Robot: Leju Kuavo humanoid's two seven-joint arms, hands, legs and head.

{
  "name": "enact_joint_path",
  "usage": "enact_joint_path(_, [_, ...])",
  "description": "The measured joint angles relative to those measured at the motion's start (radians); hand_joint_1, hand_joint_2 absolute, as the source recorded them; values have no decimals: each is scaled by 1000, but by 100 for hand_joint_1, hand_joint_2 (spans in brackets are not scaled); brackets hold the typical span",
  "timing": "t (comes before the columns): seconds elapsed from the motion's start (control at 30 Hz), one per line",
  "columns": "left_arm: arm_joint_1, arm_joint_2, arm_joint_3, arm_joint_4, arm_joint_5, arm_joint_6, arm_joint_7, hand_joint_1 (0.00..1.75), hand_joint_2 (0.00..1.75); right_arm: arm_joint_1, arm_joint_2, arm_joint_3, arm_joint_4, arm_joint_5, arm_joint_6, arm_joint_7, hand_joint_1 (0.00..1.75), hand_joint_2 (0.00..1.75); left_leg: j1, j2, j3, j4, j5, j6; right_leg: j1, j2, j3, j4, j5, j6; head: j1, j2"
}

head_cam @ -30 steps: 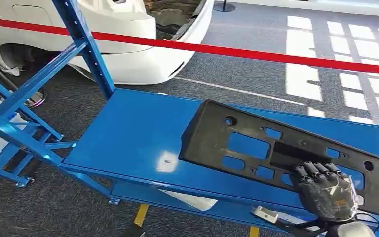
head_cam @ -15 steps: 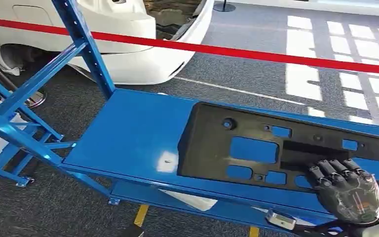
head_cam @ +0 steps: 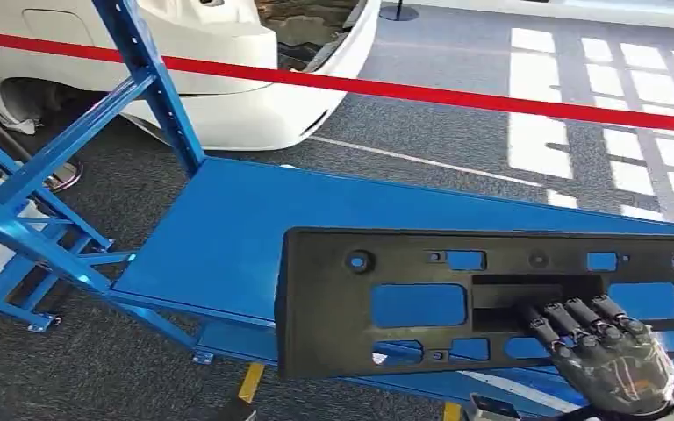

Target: Take the parts from the cabinet and place them on the table.

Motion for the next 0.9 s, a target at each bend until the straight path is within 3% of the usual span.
enact_joint_path(0.07, [0, 0, 0, 0, 0, 1, -1, 0, 175, 0, 17, -6, 0, 0, -1, -33, 175, 175, 0, 0, 0, 0, 0, 0, 0, 0, 0, 0, 0, 0, 0, 0])
enact_joint_path(0.1, [0, 0, 0, 0, 0, 2, -1, 0, 0, -2, 21, -5, 0, 0, 3, -38, 175, 175, 0, 0, 0, 0, 0, 0, 0, 0, 0, 0, 0, 0, 0, 0])
enact_joint_path(0.13, [0, 0, 0, 0, 0, 2, -1, 0, 0, -7, 22, -3, 1, 0, 10, -35, 175, 175, 0, 0, -1, 0, 0, 0, 0, 0, 0, 0, 0, 0, 0, 0])
enact_joint_path(0.17, [-1, 0, 0, 0, 0, 2, 0, 0, 175, -15, 22, -1, 2, 0, 20, -23, 175, 175, 0, 0, -1, 0, 0, 0, 0, 0, 0, 0, 0, 0, 0, 0])
enact_joint_path(0.43, [-2, -2, 0, 0, -6, 7, -2, 0, 175, -78, -7, 56, 7, 0, 65, 94, 175, 175, 0, 0, 0, 0, 0, 0, 0, 0, 0, 0, 0, 0, 0, 0])
enact_joint_path(0.63, [-3, -3, 0, 0, -10, -8, -2, 0, 175, -113, -53, 111, 13, 0, 87, 172, 175, 175, 0, 0, -1, 0, 0, 0, 0, 0, 0, 0, 0, 0, 0, 0])
enact_joint_path(0.7, [-4, -3, 1, 0, -3, -13, 2, 0, 175, -124, -76, 135, 13, 0, 99, 226, 175, 175, 0, 0, -1, 0, 0, 0, 0, 0, 0, 0, 0, 0, 0, 0])
enact_joint_path(0.8, [-4, -5, 1, 0, -3, 37, 22, 0, 175, -142, -130, 181, 13, 0, 120, 337, 175, 175, 0, 0, 0, 0, 0, 0, 0, 0, 0, 0, 0, 0, 0, 0])
enact_joint_path(0.9, [-4, -7, 1, 0, -5, 85, 33, 0, 175, -150, -176, 219, 13, 0, 133, 398, 175, 175, 0, 0, 0, 0, 0, 0, 0, 0, 0, 0, 0, 0, 0, 0])
